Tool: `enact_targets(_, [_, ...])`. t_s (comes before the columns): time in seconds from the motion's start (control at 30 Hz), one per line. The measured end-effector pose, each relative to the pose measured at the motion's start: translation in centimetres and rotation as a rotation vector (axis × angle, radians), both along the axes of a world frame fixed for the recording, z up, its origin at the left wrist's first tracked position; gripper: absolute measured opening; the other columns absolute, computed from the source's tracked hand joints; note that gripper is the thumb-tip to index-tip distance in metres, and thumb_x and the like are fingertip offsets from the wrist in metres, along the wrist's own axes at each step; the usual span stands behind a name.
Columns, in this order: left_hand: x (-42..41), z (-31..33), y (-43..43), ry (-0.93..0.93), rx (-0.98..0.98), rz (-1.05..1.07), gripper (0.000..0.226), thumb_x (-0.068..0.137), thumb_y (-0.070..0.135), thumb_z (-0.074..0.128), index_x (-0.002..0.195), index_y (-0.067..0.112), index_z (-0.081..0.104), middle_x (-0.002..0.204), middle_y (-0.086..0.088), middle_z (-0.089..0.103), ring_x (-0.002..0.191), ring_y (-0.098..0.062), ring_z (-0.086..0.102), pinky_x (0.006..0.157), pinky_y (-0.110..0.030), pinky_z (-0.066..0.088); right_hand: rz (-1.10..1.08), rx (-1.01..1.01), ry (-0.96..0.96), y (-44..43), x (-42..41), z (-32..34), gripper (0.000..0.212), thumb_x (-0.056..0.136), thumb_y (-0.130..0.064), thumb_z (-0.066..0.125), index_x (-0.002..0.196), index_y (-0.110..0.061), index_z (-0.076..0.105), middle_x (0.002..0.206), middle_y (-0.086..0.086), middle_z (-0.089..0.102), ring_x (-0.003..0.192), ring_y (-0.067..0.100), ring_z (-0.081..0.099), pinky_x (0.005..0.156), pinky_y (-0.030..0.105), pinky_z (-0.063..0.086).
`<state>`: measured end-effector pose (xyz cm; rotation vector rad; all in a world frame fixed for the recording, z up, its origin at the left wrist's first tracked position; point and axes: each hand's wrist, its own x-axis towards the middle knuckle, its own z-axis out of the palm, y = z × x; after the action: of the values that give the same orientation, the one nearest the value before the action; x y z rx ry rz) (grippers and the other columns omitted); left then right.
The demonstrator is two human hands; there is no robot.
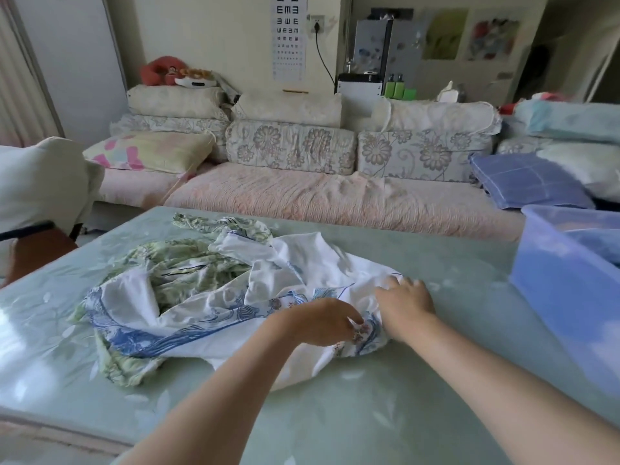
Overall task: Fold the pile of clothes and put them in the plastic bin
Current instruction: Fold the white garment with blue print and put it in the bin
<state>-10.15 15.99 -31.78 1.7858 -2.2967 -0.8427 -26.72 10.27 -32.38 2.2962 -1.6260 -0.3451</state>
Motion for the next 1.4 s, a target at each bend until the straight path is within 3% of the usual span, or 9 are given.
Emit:
enact_targets(0.13, [3.8,0.0,-0.7,0.021,-0.221,0.221,0.040,0.085,-0.001,0.042,0.110,0.019,0.067,0.116,-0.002,0.066,0.111,-0.023,0.061,0.095,-0.037,0.049,0.332,0.208,-0.334,0.3,2.6,-0.6,0.070,0.079,-0.033,0.053,0.147,-0.040,0.038,0.153,-0.004,0.037,0.142,0.022,0.033,0.116,0.040,0.025])
enact_targets(0.3, [8.5,-2.2,-0.3,-0.371,-0.099,0.322,0.059,0.088,0.040,0.061,0.142,0.029,0.041,0.140,-0.010,0.040,0.131,-0.032,0.037,0.105,-0.042,0.038,0.354,0.382,-0.318,0.6,2.6,-3.2,0.067,0.084,-0.027,0.053,0.147,-0.044,0.033,0.138,-0.003,0.046,0.128,0.022,0.048,0.103,0.037,0.043])
enact_targets(0.5, [8.2,-2.9,0.1,-0.272,-0.055,0.331,0.055,0.088,0.038,0.065,0.139,0.033,0.045,0.133,-0.007,0.055,0.117,-0.027,0.054,0.096,-0.034,0.045,0.338,0.183,-0.155,-0.5,-0.1,-1.5,0.026,0.078,0.004,0.055,0.086,-0.020,0.062,0.097,0.004,0.059,0.097,0.028,0.060,0.071,0.029,0.041])
enact_targets(0.7, [5.3,-2.0,1.4,-0.223,-0.067,0.204,0.031,0.088,0.031,0.065,0.117,0.021,0.065,0.110,-0.005,0.065,0.095,-0.023,0.057,0.073,-0.026,0.039,0.036,0.047,0.098,-0.2,-2.5,0.0,0.036,0.096,-0.026,0.055,0.131,-0.021,0.058,0.138,0.002,0.055,0.130,0.023,0.051,0.103,0.034,0.042])
enact_targets(0.9, [3.0,-0.8,2.4,-0.034,-0.219,0.130,0.015,0.097,0.031,0.053,0.101,0.024,0.066,0.087,0.004,0.056,0.082,-0.016,0.050,0.060,-0.024,0.032,0.369,0.343,-0.477,2.0,0.3,-0.4,0.084,0.078,-0.018,0.059,0.153,-0.038,0.027,0.157,-0.007,0.031,0.144,0.016,0.025,0.118,0.033,0.016])
enact_targets(1.0, [3.5,-0.6,3.2,-0.018,-0.086,0.077,0.016,0.091,0.037,0.061,0.106,0.031,0.063,0.092,0.008,0.059,0.087,-0.015,0.056,0.067,-0.020,0.040,0.374,0.500,-0.596,3.0,1.6,-0.7,0.073,0.074,-0.009,0.051,0.132,-0.055,0.049,0.107,-0.015,0.062,0.104,0.010,0.051,0.095,0.023,0.041])
enact_targets(1.1, [5.6,-0.4,4.0,-0.315,0.133,-0.022,0.069,0.075,0.048,0.077,0.135,0.028,0.049,0.125,0.004,0.055,0.113,-0.019,0.054,0.098,-0.034,0.044,0.371,0.498,-0.603,3.0,1.6,-0.8,0.021,0.071,-0.008,0.044,0.065,-0.025,0.054,0.061,-0.006,0.042,0.065,0.015,0.040,0.062,0.030,0.036])
enact_targets(1.23, [6.6,0.7,4.9,-0.541,0.231,-0.068,0.072,0.077,0.043,0.077,0.140,0.023,0.047,0.138,-0.001,0.053,0.115,-0.023,0.053,0.102,-0.037,0.043,0.325,0.488,-0.483,3.7,0.5,1.0,0.019,0.072,-0.016,0.051,0.056,-0.014,0.041,0.053,-0.001,0.032,0.058,0.017,0.026,0.056,0.031,0.025])
enact_targets(1.4, [6.2,1.8,5.6,-0.330,0.634,0.038,0.049,0.086,0.043,0.071,0.129,0.023,0.059,0.108,-0.001,0.064,0.078,-0.019,0.060,0.060,-0.026,0.052,-0.202,1.073,-0.323,5.2,-0.9,2.2,0.025,0.084,-0.046,0.061,0.078,-0.022,0.062,0.074,-0.004,0.056,0.061,0.017,0.053,0.051,0.024,0.045])
